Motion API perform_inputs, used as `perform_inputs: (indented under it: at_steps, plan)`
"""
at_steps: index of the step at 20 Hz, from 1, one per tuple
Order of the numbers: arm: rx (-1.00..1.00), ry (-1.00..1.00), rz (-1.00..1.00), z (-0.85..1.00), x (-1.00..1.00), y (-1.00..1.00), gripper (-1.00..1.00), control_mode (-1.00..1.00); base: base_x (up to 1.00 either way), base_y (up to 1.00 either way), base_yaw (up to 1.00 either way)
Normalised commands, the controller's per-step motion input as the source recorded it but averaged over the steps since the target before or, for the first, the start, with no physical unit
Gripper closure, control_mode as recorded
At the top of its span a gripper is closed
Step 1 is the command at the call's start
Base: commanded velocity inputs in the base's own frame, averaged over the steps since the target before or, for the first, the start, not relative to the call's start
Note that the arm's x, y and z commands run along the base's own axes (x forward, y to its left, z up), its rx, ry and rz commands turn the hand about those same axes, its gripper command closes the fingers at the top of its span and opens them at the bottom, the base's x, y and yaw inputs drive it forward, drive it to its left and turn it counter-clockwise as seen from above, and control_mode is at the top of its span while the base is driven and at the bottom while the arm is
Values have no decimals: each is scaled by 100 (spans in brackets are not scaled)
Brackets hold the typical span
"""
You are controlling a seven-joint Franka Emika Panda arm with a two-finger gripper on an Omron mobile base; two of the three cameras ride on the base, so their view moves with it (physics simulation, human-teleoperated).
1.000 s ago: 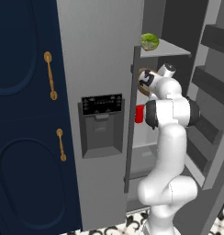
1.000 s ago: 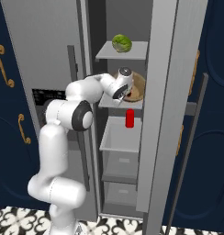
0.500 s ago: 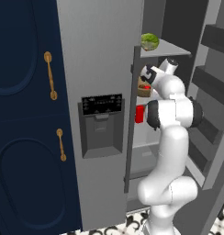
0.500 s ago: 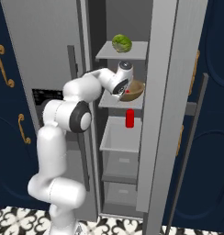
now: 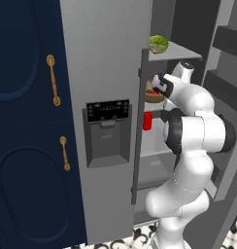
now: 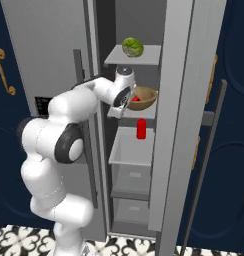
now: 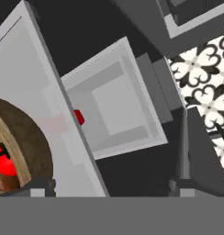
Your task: Pick the chicken drumstick and tomato from their plates and place them in the bowl. Then put the bowl in the fridge.
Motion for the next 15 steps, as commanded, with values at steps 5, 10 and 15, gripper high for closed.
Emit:
perform_inputs:
  at_steps: [5, 10, 15]
  plan:
    - [-19, -1, 8, 0, -100, 52, -100, -100, 0, 0, 0]
    - [-18, -3, 14, 0, -100, 31, -100, -100, 0, 0, 0]
    - [-17, -3, 21, 0, -100, 3, -100, -100, 0, 0, 0]
